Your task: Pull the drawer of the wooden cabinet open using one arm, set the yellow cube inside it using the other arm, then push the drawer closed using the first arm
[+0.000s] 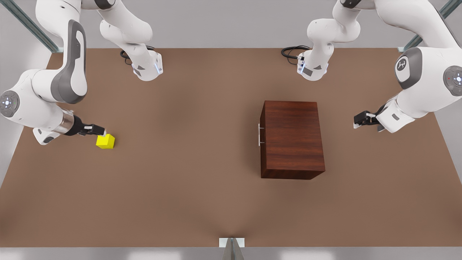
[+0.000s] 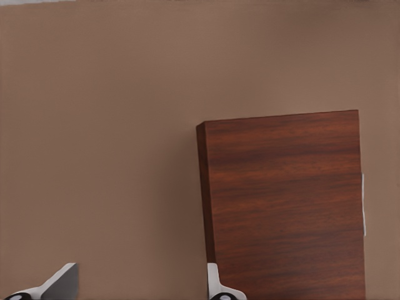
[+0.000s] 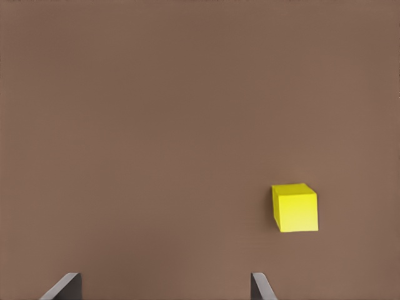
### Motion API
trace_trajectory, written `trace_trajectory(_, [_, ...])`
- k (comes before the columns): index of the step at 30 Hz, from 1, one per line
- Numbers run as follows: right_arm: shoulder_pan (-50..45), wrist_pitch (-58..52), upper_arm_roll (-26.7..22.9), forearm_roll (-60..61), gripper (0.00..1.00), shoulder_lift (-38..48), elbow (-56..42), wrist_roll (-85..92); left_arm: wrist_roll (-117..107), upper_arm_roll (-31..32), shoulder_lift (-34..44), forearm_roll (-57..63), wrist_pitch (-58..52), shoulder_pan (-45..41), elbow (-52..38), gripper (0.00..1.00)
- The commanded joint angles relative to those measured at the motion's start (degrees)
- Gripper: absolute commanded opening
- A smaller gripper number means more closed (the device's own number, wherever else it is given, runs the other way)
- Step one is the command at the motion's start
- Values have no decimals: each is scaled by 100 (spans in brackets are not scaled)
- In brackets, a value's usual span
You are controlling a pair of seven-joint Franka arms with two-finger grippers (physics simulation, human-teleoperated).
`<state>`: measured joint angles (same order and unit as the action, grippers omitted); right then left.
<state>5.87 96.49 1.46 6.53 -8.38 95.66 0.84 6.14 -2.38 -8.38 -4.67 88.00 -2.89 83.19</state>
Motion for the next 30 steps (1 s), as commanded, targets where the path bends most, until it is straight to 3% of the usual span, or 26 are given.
trace_trajectory(1, [-7, 204, 4, -3, 100, -23, -21, -5, -113, 1, 3, -8, 173, -1, 13, 100])
trace_trajectory(7, [28, 55, -40, -29, 100, -111, -188, -1331, -140, 10, -102, 106, 165, -124, 145, 100])
trace_trajectory(9, [19, -33, -31, -47, 100, -111, -188, -3213, -930, 19, -137, 80, 165, -730, 57, 100])
trace_trajectory(12, [11, 72, -31, -223, 100, -94, -170, -3933, -2880, 36, -515, 203, 173, -1978, -364, 100])
trace_trajectory(16, [37, 371, -58, -214, 100, -129, -144, -5577, -4929, 98, -1710, 238, 182, -3051, -1806, 100])
trace_trajectory(22, [37, 1232, -58, -161, 100, -348, -144, -8346, -6556, 115, -1957, 256, 411, -3868, -1744, 100])
trace_trajectory(26, [37, 1311, -49, -223, 100, -366, -144, -8451, -6890, 107, -2281, 757, 498, -4308, -1621, 100])
trace_trajectory(30, [28, 1329, -49, -231, 100, -375, -153, -8522, -7312, 107, -2422, 1073, 1430, -4457, -822, 100])
